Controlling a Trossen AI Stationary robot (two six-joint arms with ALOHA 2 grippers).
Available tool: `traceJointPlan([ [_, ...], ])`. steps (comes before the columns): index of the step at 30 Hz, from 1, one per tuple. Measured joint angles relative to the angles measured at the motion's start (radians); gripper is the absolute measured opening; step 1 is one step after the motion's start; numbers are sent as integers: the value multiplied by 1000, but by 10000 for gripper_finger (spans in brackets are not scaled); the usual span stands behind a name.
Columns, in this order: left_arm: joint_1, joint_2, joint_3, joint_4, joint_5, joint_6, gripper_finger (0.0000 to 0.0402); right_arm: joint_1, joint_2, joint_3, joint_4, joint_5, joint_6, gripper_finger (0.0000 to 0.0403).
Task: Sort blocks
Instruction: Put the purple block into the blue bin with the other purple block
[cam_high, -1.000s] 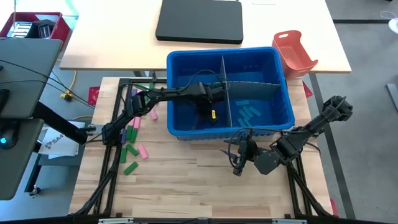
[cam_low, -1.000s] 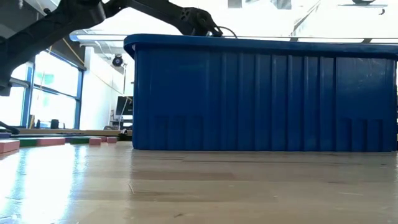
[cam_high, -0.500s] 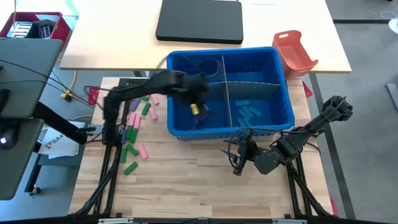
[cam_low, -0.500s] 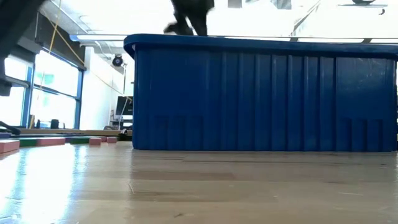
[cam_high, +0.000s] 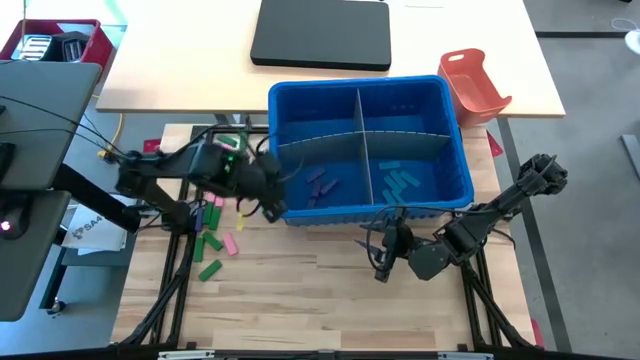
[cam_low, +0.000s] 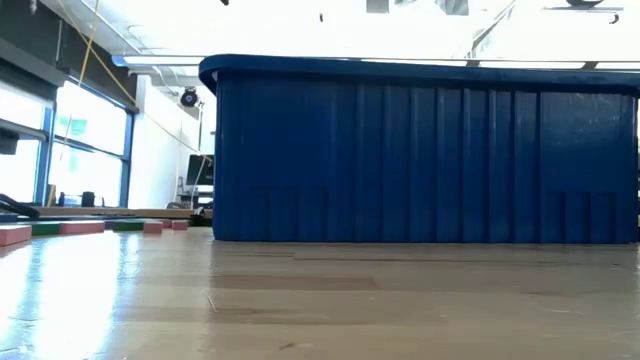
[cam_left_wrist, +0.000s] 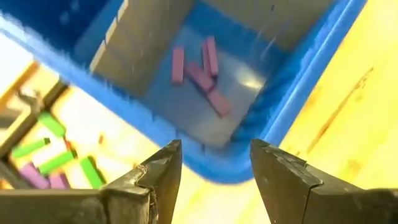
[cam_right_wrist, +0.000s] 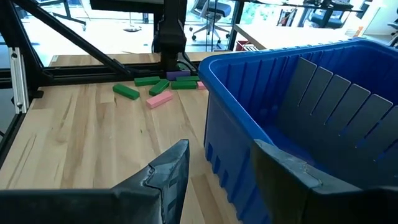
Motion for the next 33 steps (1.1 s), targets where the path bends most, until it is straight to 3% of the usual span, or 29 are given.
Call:
traceJointPlan([
  [12, 2, -316, -647, 3, 46, -418, 181, 0, 0, 0, -16, 2, 0, 169],
  [15, 0, -361, -792, 30, 58, -538, 181, -5, 0, 0, -16, 4, 0, 169],
  [19, -1, -359, -954, 81, 124, -579, 181, -17, 0, 0, -16, 7, 5, 169],
  [26, 6, -347, -1153, 128, 240, -612, 141, -35, 0, 0, -16, 7, 7, 169],
  [30, 36, -342, -1224, 118, 354, -638, 94, -38, 0, 0, -16, 8, 7, 169],
  [33, 53, -313, -1219, 133, 368, -612, 48, -38, 0, 0, -15, 8, 7, 169],
])
